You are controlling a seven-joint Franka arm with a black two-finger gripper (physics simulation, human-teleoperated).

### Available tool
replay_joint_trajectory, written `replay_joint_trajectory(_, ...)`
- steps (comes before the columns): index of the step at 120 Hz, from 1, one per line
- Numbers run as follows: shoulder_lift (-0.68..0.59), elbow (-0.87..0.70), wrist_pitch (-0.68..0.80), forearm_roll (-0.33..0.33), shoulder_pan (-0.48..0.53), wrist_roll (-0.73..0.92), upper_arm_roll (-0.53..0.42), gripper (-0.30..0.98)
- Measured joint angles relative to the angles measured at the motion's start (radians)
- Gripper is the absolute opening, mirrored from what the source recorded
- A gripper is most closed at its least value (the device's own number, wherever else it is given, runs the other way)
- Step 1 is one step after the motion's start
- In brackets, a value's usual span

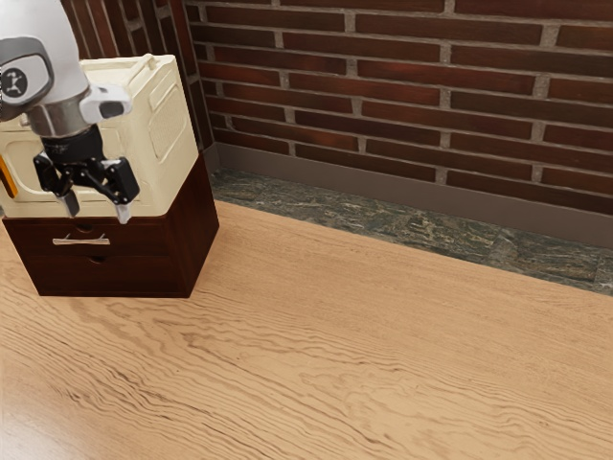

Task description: Pull the drawer handle with one arm to open the drawer

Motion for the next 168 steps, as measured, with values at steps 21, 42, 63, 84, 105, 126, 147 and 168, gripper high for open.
replay_joint_trajectory(21, -0.033, -0.12, 0.108, 0.001, 0.002, -0.01, 0.015, 0.69)
replay_joint_trajectory(42, -0.095, -0.216, 0.18, 0.006, 0.005, -0.02, 0.073, 0.69)
replay_joint_trajectory(63, -0.144, -0.224, 0.232, 0.026, 0.044, -0.229, 0.131, 0.69)
replay_joint_trajectory(84, -0.152, -0.249, 0.357, 0.038, 0.086, -0.544, 0.176, 0.69)
replay_joint_trajectory(105, -0.147, -0.302, 0.455, 0.057, 0.134, -0.784, 0.189, 0.69)
replay_joint_trajectory(126, -0.136, -0.313, 0.523, 0.092, 0.137, -1.02, 0.208, 0.68)
replay_joint_trajectory(147, -0.107, -0.367, 0.584, 0.109, 0.153, -1.203, 0.214, 0.68)
replay_joint_trajectory(168, -0.035, -0.385, 0.681, 0.113, 0.166, -1.337, 0.214, 0.68)
